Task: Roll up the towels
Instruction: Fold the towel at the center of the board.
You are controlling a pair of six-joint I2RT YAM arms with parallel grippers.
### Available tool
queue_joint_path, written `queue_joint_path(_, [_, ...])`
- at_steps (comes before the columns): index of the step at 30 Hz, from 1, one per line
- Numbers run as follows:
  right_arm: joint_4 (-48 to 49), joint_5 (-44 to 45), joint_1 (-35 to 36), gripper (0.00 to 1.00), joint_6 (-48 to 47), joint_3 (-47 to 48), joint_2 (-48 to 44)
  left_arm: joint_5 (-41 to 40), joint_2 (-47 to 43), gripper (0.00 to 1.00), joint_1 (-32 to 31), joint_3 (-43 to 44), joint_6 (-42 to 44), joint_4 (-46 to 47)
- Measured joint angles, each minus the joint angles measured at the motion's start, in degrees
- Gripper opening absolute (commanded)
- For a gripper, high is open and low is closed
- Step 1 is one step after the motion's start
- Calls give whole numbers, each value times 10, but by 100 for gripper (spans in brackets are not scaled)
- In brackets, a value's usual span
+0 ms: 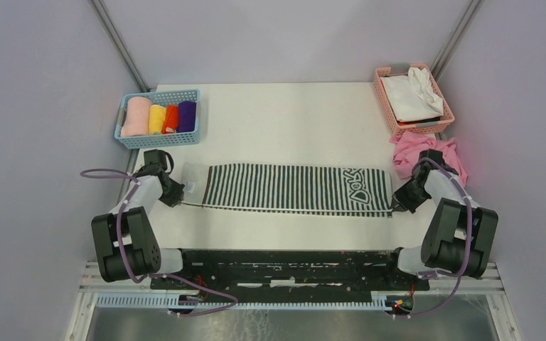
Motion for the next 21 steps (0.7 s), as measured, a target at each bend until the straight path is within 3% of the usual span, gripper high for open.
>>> queue_joint_path(9, [-25, -38, 0, 9, -23, 15, -76, -5, -23, 3, 0, 19, 10, -13])
queue_joint_path(17, [-11, -60, 0, 10, -24, -44, -59, -24, 4, 3, 3, 20, 17, -14])
queue_joint_path(21, [-4, -64, 0, 21, -24, -63, -42, -35, 9, 11, 4, 20, 17, -14])
